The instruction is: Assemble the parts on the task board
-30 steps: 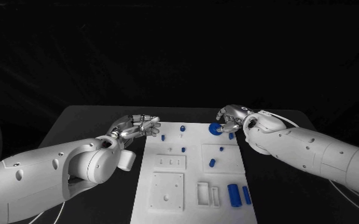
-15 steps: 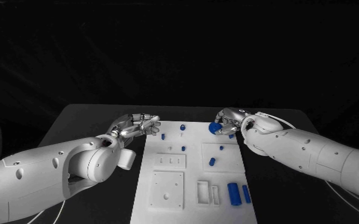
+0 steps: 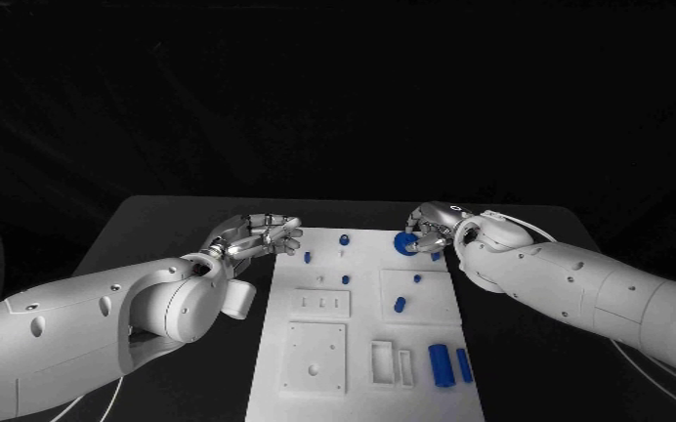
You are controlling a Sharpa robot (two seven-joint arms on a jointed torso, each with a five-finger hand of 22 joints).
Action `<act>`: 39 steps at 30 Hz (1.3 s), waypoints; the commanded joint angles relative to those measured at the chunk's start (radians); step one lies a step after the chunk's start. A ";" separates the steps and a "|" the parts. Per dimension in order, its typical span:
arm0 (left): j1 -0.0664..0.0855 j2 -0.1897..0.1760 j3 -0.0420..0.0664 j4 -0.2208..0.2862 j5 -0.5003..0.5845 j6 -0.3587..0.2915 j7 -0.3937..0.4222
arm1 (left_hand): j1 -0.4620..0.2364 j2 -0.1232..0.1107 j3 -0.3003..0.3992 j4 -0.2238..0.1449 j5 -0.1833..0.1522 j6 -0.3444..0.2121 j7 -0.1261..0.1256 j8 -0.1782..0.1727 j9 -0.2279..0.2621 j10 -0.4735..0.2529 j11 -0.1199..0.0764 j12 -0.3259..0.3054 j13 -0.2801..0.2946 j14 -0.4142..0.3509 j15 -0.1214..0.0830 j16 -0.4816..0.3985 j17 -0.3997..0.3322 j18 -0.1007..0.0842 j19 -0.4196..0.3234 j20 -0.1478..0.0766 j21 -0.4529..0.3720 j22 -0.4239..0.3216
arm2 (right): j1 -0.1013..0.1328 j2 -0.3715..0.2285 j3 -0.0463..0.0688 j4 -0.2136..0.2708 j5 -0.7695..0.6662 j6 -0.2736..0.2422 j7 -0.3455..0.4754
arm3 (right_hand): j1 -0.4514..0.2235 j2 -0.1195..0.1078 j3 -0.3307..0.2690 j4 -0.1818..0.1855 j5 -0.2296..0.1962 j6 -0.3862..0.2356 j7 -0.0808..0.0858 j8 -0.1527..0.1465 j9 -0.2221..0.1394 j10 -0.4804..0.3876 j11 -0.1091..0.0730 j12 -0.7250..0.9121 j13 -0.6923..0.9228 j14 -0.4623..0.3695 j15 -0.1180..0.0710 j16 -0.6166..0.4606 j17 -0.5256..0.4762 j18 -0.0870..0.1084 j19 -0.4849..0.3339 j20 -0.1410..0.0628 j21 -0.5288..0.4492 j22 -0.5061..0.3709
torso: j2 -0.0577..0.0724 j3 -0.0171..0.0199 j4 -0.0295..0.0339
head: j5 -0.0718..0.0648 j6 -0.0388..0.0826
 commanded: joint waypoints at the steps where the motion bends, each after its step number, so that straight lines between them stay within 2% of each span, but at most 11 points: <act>1: 0.001 0.001 0.001 0.002 0.001 0.015 0.010 | 0.010 0.001 -0.009 0.000 -0.004 0.005 0.013 0.006 -0.001 0.003 -0.001 -0.003 0.000 0.001 0.004 -0.004 0.001 0.015 0.001 -0.002 -0.003 0.016 | -0.013 0.003 -0.009 -0.001 -0.064 0.025 -0.004 | 0.004 0.003 0.003 -0.006 -0.007 0.015 0.001 0.007 0.001 -0.005 -0.002 0.008 0.027 0.005 -0.001 -0.006 0.002 0.123 -0.004 -0.001 0.005 0.022 | 0.000 0.0006 -0.0001 | -0.002 -0.001; 8: 0.001 0.000 0.001 0.002 0.001 0.014 0.010 | 0.011 0.001 -0.009 0.000 -0.004 0.005 0.013 0.006 -0.001 0.003 -0.001 -0.003 0.000 0.001 0.004 -0.004 0.001 0.015 0.001 -0.002 -0.003 0.016 | -0.023 0.007 -0.012 0.000 -0.128 -0.003 -0.016 | 0.007 -0.011 0.011 -0.014 -0.019 0.027 -0.003 0.009 0.002 -0.001 -0.006 0.008 0.028 0.008 -0.005 -0.009 0.008 0.123 -0.005 0.001 0.011 0.020 | 0.000 0.0010 0.0003 | -0.001 -0.003; 17: 0.001 -0.002 0.001 0.002 0.001 0.014 0.009 | 0.011 0.001 -0.010 0.000 -0.004 0.004 0.013 0.006 -0.002 0.002 -0.001 -0.004 0.000 0.001 0.004 -0.005 0.002 0.015 0.001 -0.002 -0.003 0.016 | -0.036 0.008 -0.024 0.007 -0.207 -0.012 -0.020 | 0.016 -0.033 0.034 -0.008 -0.033 0.030 -0.003 0.006 0.000 -0.003 -0.006 0.002 0.023 0.011 -0.004 -0.014 0.013 0.123 -0.004 0.003 0.015 0.018 | 0.000 0.0009 -0.0008 | -0.001 -0.004; 22: 0.001 -0.003 0.001 0.003 0.001 0.013 0.009 | 0.010 0.001 -0.010 0.000 -0.004 0.004 0.013 0.006 -0.002 0.002 0.000 -0.004 0.000 0.001 0.004 -0.005 0.002 0.015 0.001 -0.002 -0.003 0.016 | -0.038 0.005 -0.025 0.008 -0.202 -0.003 -0.018 | 0.030 -0.028 0.053 -0.007 -0.025 0.036 -0.004 0.007 0.001 -0.002 -0.007 0.000 0.023 0.012 -0.005 -0.017 0.017 0.123 -0.005 0.004 0.016 0.017 | 0.000 0.0006 0.0000 | -0.003 -0.004; 28: 0.001 -0.004 0.001 0.004 0.001 0.013 0.009 | 0.010 0.001 -0.010 0.000 -0.004 0.004 0.013 0.006 -0.002 0.002 0.000 -0.004 0.000 0.001 0.004 -0.005 0.002 0.015 0.001 -0.002 -0.003 0.016 | -0.038 0.002 -0.025 0.012 -0.178 -0.005 -0.017 | 0.028 0.001 0.074 -0.004 0.006 0.052 -0.008 0.012 0.003 0.003 -0.010 0.002 0.025 0.014 -0.008 -0.021 0.021 0.123 -0.007 0.008 0.019 0.018 | 0.000 0.0000 -0.0004 | -0.003 -0.003; 31: 0.001 -0.005 0.001 0.005 0.001 0.012 0.009 | 0.010 0.002 -0.010 0.001 -0.004 0.004 0.013 0.006 -0.002 0.002 0.000 -0.004 0.000 0.001 0.004 -0.005 0.002 0.015 0.001 -0.002 -0.003 0.016 | -0.038 0.000 -0.025 0.021 -0.179 -0.021 -0.022 | 0.022 0.015 0.078 -0.002 0.008 0.060 -0.010 0.015 0.004 0.004 -0.012 0.002 0.026 0.014 -0.010 -0.023 0.023 0.123 -0.008 0.009 0.021 0.018 | 0.000 0.0003 -0.0003 | -0.003 -0.001; 34: 0.001 -0.007 0.001 0.008 0.001 0.011 0.010 | 0.010 0.002 -0.010 0.001 -0.004 0.004 0.013 0.006 -0.002 0.002 0.000 -0.004 0.000 0.001 0.004 -0.005 0.002 0.015 0.001 -0.002 -0.004 0.016 | -0.037 -0.009 -0.025 0.047 -0.224 -0.082 -0.056 | 0.015 0.022 0.080 -0.005 0.003 0.075 -0.015 0.021 0.007 0.011 -0.016 0.006 0.030 0.015 -0.014 -0.025 0.027 0.123 -0.009 0.010 0.023 0.018 | -0.001 -0.0002 -0.0006 | -0.003 0.000; 38: 0.001 -0.008 0.001 0.009 0.001 0.010 0.010 | 0.010 0.002 -0.011 0.001 -0.004 0.004 0.013 0.006 -0.003 0.002 0.000 -0.004 0.000 0.002 0.004 -0.005 0.002 0.015 0.001 -0.002 -0.003 0.016 | -0.028 -0.017 -0.023 0.089 -0.281 -0.135 -0.106 | 0.009 0.017 0.085 -0.005 -0.025 0.089 -0.020 0.025 0.009 0.019 -0.021 0.011 0.034 0.016 -0.019 -0.027 0.030 0.123 -0.008 0.010 0.025 0.017 | -0.001 -0.0008 -0.0009 | -0.002 0.002; 39: 0.001 -0.009 0.001 0.009 0.001 0.010 0.010 | 0.010 0.002 -0.011 0.000 -0.004 0.004 0.013 0.006 -0.003 0.002 0.000 -0.004 0.000 0.002 0.004 -0.005 0.002 0.015 0.001 -0.002 -0.003 0.016 | -0.025 -0.017 -0.023 0.097 -0.297 -0.144 -0.113 | 0.010 0.009 0.094 0.000 -0.035 0.092 -0.021 0.025 0.009 0.022 -0.023 0.012 0.036 0.017 -0.020 -0.028 0.032 0.123 -0.007 0.009 0.026 0.016 | -0.001 -0.0010 -0.0012 | -0.002 0.002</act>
